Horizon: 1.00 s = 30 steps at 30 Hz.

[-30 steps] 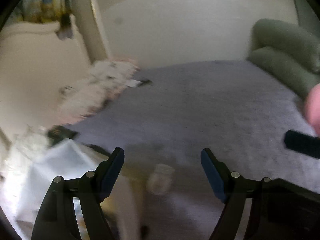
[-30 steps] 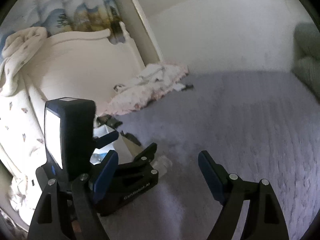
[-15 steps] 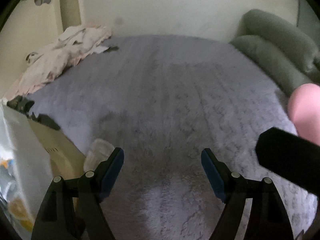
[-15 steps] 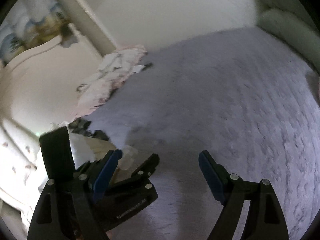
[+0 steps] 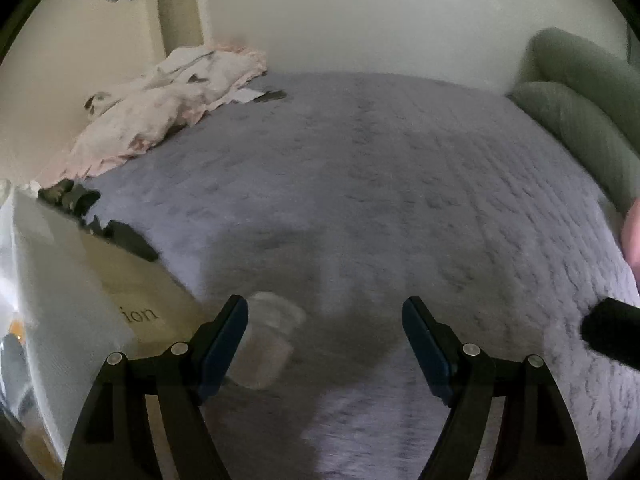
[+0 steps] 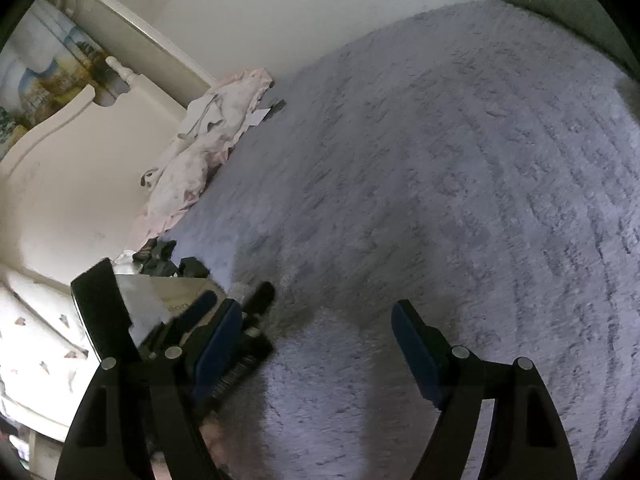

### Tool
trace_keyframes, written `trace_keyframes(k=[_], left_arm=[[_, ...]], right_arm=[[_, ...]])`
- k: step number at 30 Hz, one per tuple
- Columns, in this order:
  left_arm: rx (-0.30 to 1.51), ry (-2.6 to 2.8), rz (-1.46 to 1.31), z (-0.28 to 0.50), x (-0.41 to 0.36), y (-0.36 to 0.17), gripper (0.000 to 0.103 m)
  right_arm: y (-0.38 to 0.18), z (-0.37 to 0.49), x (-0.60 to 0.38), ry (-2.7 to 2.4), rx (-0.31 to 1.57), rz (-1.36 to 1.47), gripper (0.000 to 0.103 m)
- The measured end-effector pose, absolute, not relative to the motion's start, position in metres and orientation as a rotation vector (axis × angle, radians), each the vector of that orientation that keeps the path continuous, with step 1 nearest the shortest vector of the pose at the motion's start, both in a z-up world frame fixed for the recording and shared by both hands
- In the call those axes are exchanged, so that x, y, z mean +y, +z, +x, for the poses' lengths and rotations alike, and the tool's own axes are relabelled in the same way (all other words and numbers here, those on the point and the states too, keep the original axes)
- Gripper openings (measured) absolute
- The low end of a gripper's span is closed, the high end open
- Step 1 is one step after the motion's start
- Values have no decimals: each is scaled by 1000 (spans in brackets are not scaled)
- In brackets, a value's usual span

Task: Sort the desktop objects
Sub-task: 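Grasp the clear plastic capsule with the left gripper and lift it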

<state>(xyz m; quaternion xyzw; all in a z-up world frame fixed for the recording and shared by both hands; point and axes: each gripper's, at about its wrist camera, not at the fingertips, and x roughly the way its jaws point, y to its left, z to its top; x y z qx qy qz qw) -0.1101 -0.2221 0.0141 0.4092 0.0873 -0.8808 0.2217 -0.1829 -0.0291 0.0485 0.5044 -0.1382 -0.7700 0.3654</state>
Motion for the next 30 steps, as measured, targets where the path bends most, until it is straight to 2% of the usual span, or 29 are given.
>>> trace_keyframes(k=[3, 7, 12, 15, 22, 26, 30], left_arm=[[220, -2388, 1226, -117, -239, -6, 76], [10, -2256, 1275, -130, -236, -48, 47], [103, -2334, 1256, -122, -235, -38, 46], [95, -2351, 1241, -120, -230, -27, 46], [51, -2472, 1025, -87, -208, 42, 46], [-4, -2472, 928, -64, -201, 75, 46], [34, -2512, 873, -42, -207, 100, 46]], right_arm=[[48, -182, -30, -1980, -351, 1298, 76], [46, -185, -31, -1966, -348, 1309, 76], [45, -185, -34, -1961, -342, 1318, 76], [45, -183, -37, -1954, -331, 1323, 76], [56, -167, -50, -1932, -289, 1283, 76], [80, -146, -57, -1890, -312, 1168, 76], [108, -117, -68, -1846, -297, 1014, 76]])
